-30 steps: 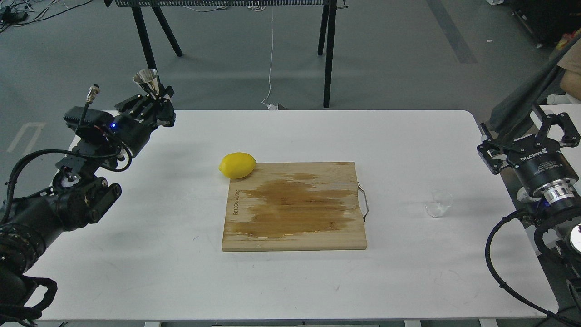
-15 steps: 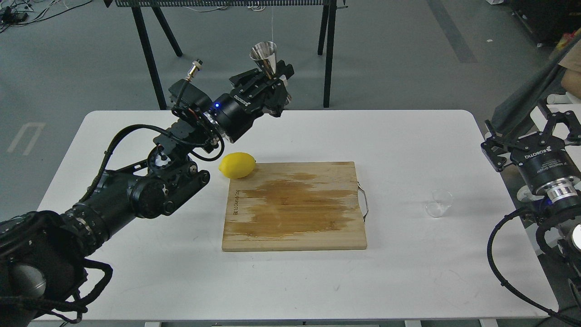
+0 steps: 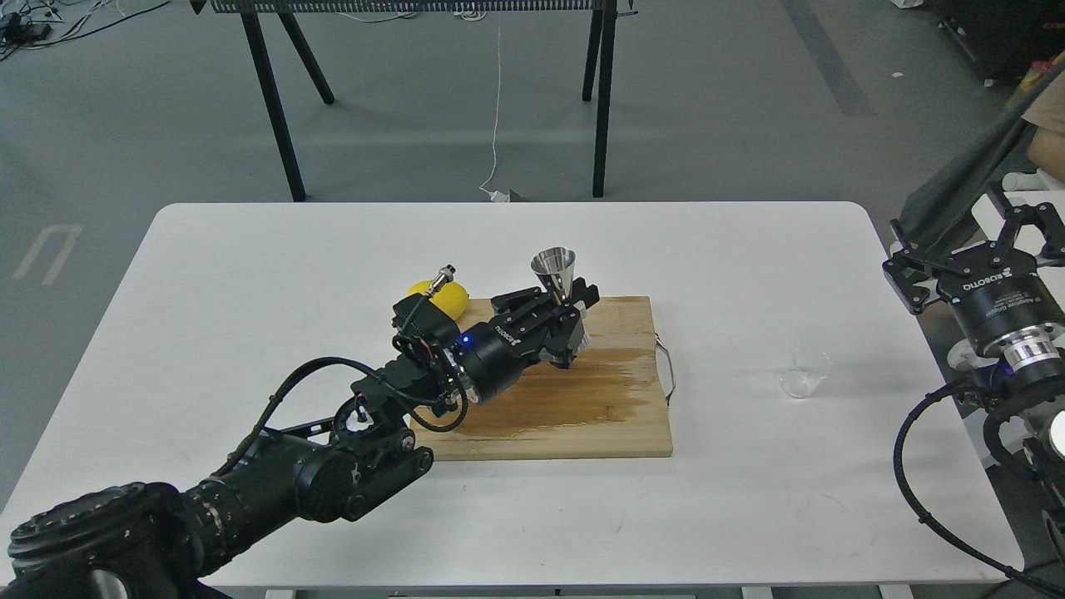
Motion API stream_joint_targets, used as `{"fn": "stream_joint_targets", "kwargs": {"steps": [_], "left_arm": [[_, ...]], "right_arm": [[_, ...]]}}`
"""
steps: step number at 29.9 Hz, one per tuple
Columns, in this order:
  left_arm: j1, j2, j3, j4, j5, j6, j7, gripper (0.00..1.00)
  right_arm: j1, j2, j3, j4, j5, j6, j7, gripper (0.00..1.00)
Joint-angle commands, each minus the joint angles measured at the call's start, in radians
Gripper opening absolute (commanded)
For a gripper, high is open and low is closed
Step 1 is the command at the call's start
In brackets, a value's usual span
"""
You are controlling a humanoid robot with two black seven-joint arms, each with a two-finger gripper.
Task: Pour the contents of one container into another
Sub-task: 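Lift the jigger with the left gripper and carry it over the cutting board, then lower the jigger upright onto the cutting board and open the left gripper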
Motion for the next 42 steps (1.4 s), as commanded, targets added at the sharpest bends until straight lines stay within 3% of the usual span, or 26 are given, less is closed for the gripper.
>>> {"fn": "stream_joint_targets", "kwargs": {"steps": [1,9,23,42], "left_arm": [[0.013,0.000,0.030,0.037,0.000,0.000,0.000,0.10],[0.029,0.000,0.033,0.090,-0.003,0.000,0.000,0.13],[0.029,0.000,0.030,0.093,-0.006,0.000,0.000,0.26],[0.026,0.000,0.030,0.112,-0.015,0.000,0.000,0.36]], "right_arm": [[0.000,-0.002,0.000,0.001,0.000,0.000,0.000,0.99],[-0.002,0.002,-0.002,0.001,0.000,0.000,0.000,0.99],[-0.003,0.008,-0.002,0.001,0.000,0.000,0.000,0.99],[-0.003,0.011,-0.002,0.000,0.000,0.000,0.000,0.99]]}}
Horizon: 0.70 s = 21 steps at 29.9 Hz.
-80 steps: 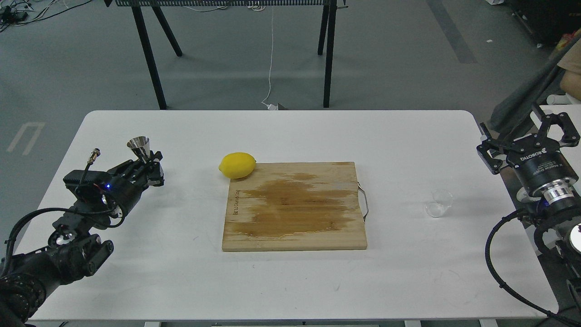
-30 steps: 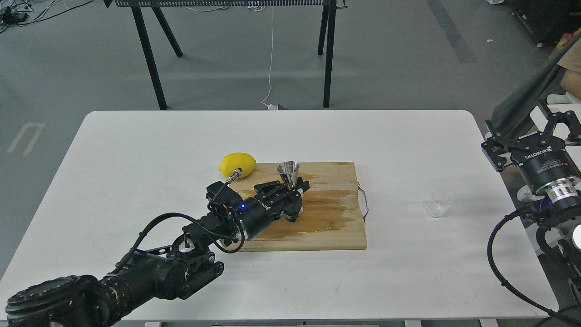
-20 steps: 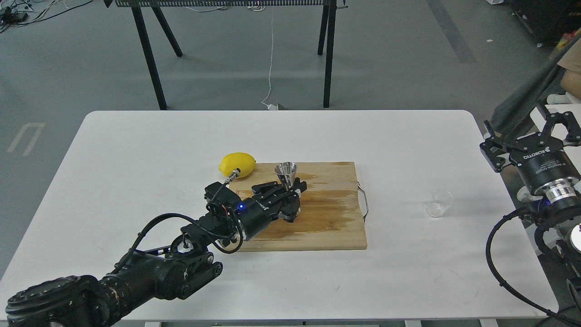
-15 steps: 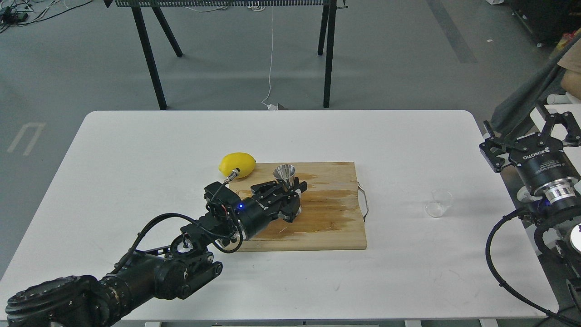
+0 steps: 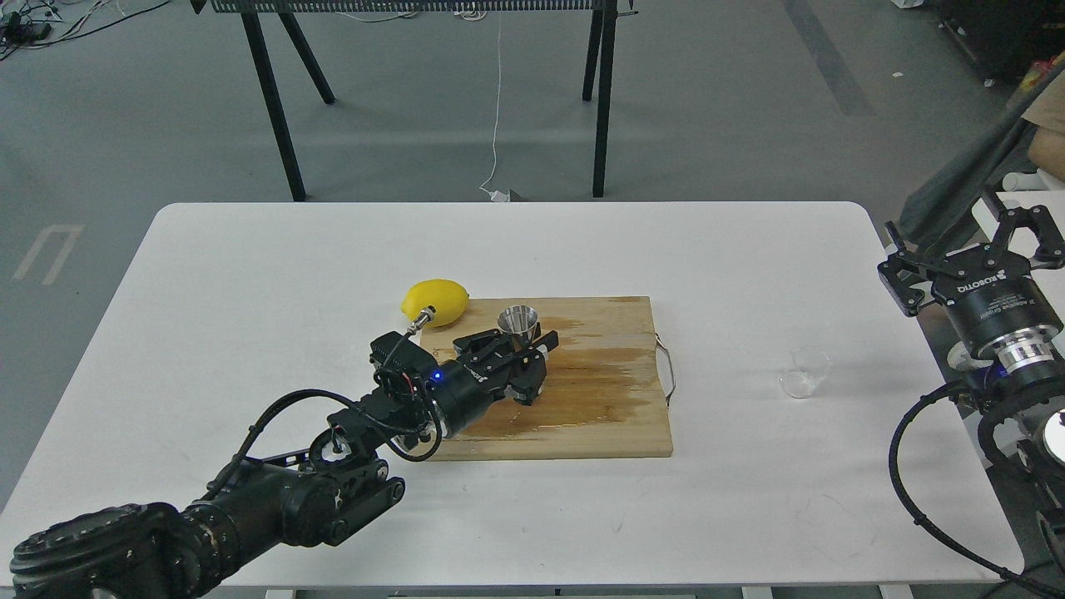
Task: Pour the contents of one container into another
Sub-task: 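Lower the jigger upright onto the cutting board and open the left gripper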
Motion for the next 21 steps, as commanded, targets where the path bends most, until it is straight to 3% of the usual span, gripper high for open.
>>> {"fn": "stream_joint_targets", "kwargs": {"steps": [1,10,21], "left_arm": [[0.000,0.000,0.000,0.000,0.000,0.000,0.000,0.37],[0.001,0.000,0.002,0.000,0.000,0.000,0.000,0.54],[0.005,0.000,0.003,-0.009,0.003,0.000,0.000,0.87]], "right_arm": [[0.000,0.000,0.000,-0.001,0.000,0.000,0.000,0.99],[-0.001,0.000,0.000,-0.001,0.000,0.000,0.000,0.99],[-0.001,-0.001,0.000,-0.001,0.000,0.000,0.000,0.99]]}}
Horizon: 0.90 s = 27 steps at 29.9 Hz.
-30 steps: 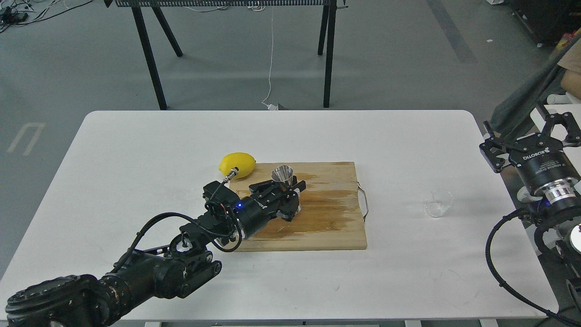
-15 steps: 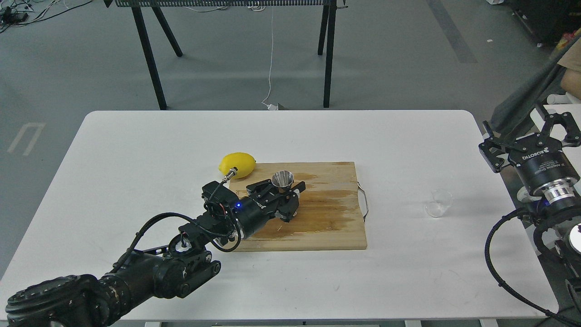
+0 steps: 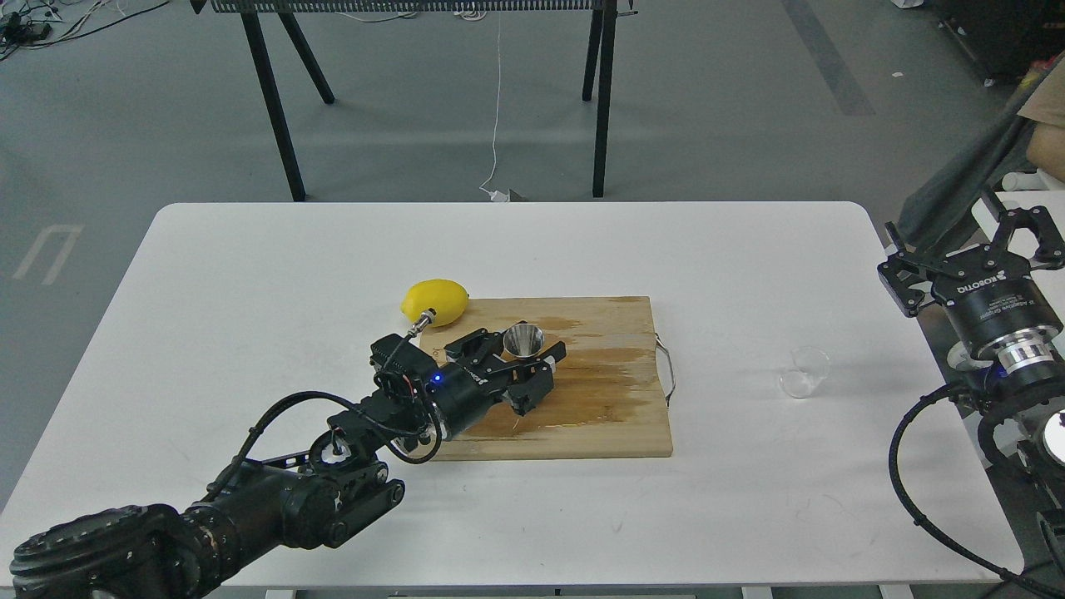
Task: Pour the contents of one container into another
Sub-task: 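Lower the jigger upright onto the cutting board and open the left gripper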
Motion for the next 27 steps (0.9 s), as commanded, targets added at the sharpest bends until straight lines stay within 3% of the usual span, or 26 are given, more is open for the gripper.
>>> {"fn": "stream_joint_targets", "kwargs": {"steps": [1,7,27], "left_arm": [[0.000,0.000,0.000,-0.009,0.001,0.000,0.000,0.89],[0.000,0.000,0.002,-0.015,0.002,0.000,0.000,0.97],[0.003,0.000,0.023,-0.044,0.002,0.000,0.000,0.98]], "right_arm": [[0.000,-0.001,0.000,0.000,0.000,0.000,0.000,0.99],[-0.003,-0.001,0.000,0.000,0.000,0.000,0.000,0.99],[-0.008,-0.001,0.000,0.002,0.000,0.000,0.000,0.99]]}}
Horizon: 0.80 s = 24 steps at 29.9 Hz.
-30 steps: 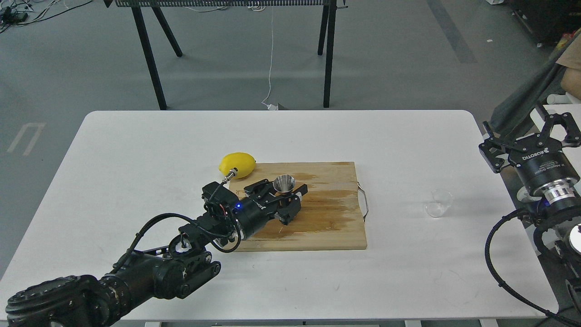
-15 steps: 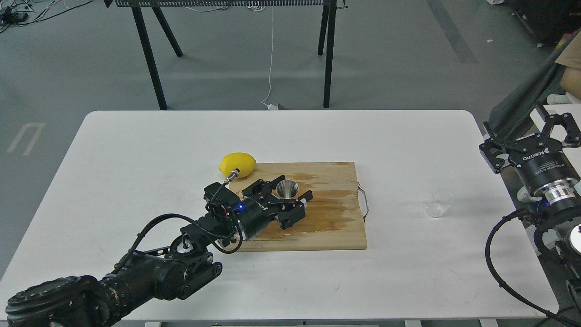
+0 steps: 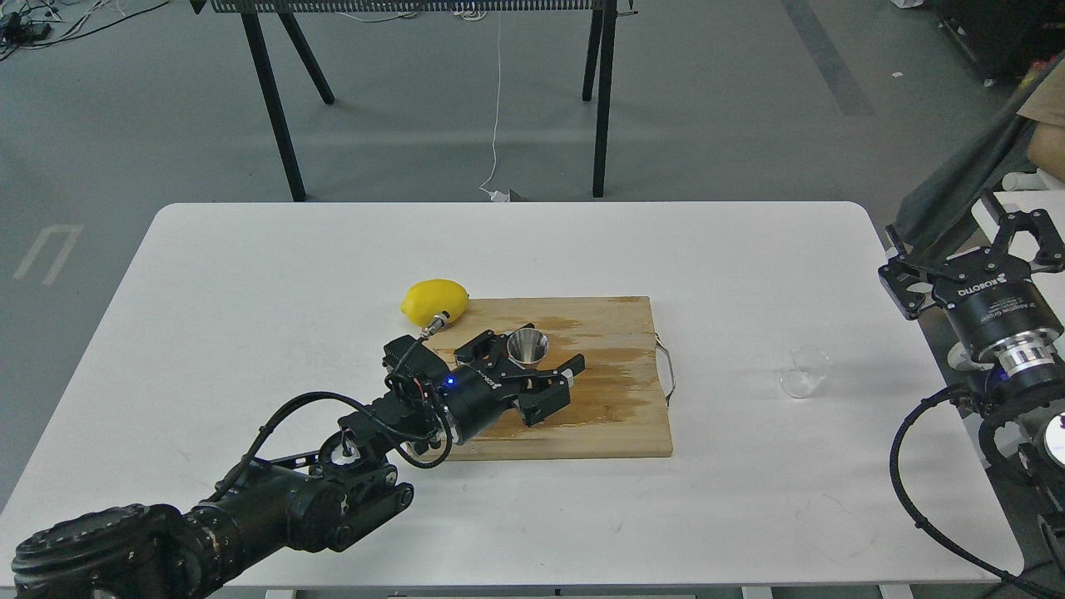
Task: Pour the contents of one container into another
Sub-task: 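Lower the jigger upright onto the cutting board and open the left gripper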
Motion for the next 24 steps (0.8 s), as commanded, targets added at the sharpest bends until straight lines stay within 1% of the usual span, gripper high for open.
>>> {"fn": "stream_joint_targets", "kwargs": {"steps": [1,24], "left_arm": [[0.004,0.000,0.000,0.001,0.000,0.000,0.000,0.98],[0.027,0.000,0.000,0.016,-0.001,0.000,0.000,0.98]], "right_arm": [[0.000,0.000,0.000,0.001,0.000,0.000,0.000,0.99],[-0.010,0.000,0.000,0.004,0.002,0.000,0.000,0.99]]}}
